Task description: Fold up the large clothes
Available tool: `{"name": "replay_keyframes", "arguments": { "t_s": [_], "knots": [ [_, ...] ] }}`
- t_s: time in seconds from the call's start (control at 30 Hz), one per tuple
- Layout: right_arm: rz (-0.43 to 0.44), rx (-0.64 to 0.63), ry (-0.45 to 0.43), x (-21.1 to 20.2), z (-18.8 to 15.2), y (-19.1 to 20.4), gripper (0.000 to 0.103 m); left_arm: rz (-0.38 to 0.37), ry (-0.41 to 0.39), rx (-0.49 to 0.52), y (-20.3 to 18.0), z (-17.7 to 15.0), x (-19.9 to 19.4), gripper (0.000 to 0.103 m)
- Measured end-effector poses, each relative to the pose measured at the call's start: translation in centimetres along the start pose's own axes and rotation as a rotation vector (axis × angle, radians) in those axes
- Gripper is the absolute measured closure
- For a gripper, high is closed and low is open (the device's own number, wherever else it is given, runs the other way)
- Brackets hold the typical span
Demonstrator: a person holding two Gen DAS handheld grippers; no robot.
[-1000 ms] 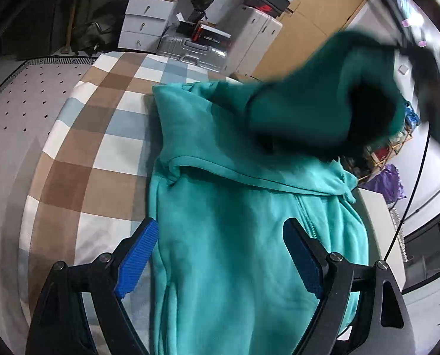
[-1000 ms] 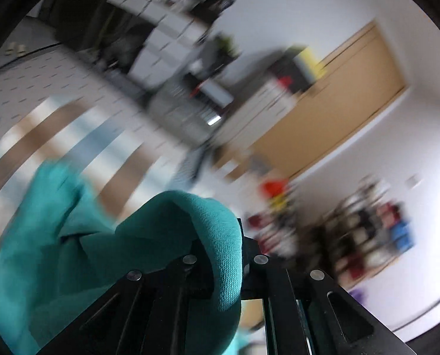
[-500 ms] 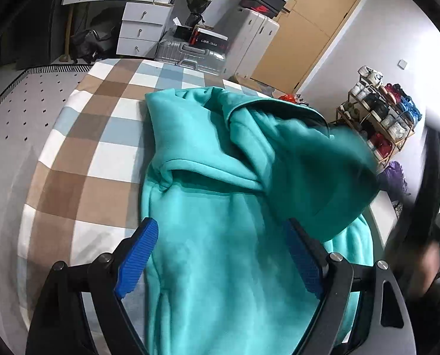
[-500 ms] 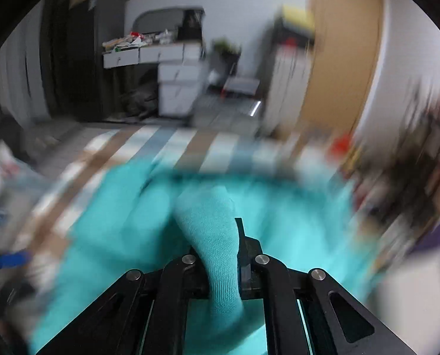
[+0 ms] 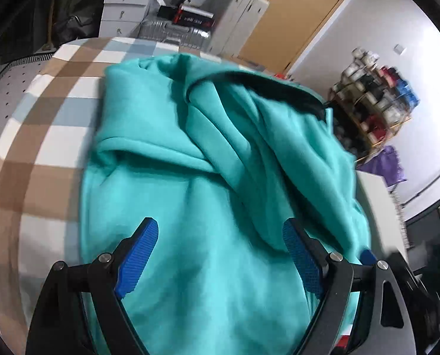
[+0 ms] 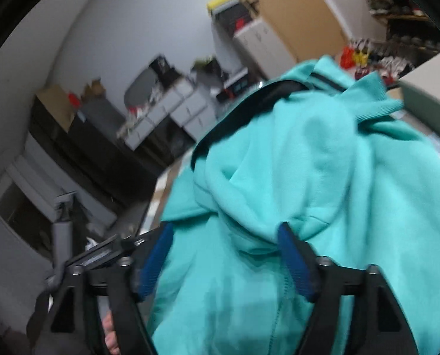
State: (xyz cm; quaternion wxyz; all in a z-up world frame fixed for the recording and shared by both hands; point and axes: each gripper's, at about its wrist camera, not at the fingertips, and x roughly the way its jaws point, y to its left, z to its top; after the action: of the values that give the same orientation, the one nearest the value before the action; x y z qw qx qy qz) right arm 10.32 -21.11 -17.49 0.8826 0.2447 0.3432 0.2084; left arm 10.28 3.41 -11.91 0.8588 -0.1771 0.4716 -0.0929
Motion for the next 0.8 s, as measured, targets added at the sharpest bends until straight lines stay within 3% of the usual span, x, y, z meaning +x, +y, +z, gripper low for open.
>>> {"name": "replay_keyframes", "arguments": {
  "t_s": [0.07, 0.13, 0.2, 0.27, 0.33, 0.43, 0.5, 0.67, 0.73, 0.8],
  "knots": [
    [0.028, 0.021, -0.009, -0.4, 0.5, -0.7, 0.026, -0.013, 0.017, -0.004, -0.8, 1.1, 1.6, 0.020],
    [-0.006, 0.012, -0.033, -1.2, 0.7, -1.2, 0.026, -0.015, 0.024, 0.019, -1.7, 1.7, 2.8, 0.020],
    [-0.007, -0.003, -0.032, -1.4, 1.2, -1.2, 0.026, 0.049, 0.029, 0.087, -2.9, 2.4, 4.4, 0.020],
    [-0.009, -0.003, -0.026, -1.4, 1.2, -1.2, 0.026, 0.035, 0.059, 0.089, -3.4, 2.8, 6.1, 0.024],
    [0.013, 0.007, -0.020, -1.4, 1.2, -1.3, 0.026, 0.000, 0.105, 0.066, -3.5, 2.8, 7.4, 0.054],
    [0.033, 0.001, -0.006, -1.9, 0.8, -1.1, 0.026, 0.031, 0.109, 0.086, -4.0, 2.9, 8.4, 0.083],
    [0.027, -0.026, -0.001, -1.9, 0.5, -0.5, 0.026, 0.002, 0.075, 0.105, -4.3, 3.0, 7.6, 0.092],
    [-0.071, -0.171, -0.008, -1.5, 0.1, 1.0, 0.026, -0.128, -0.049, 0.055, -2.7, 3.9, 2.7, 0.097],
    [-0.113, -0.240, -0.049, -1.3, 0.4, 1.8, 0.026, -0.176, -0.086, 0.022, -1.3, 3.9, 0.6, 0.097],
    [-0.136, -0.237, -0.060, -0.5, 1.3, 2.0, 0.026, -0.178, -0.095, 0.028, -0.3, 3.7, -0.2, 0.097]
  ]
}}
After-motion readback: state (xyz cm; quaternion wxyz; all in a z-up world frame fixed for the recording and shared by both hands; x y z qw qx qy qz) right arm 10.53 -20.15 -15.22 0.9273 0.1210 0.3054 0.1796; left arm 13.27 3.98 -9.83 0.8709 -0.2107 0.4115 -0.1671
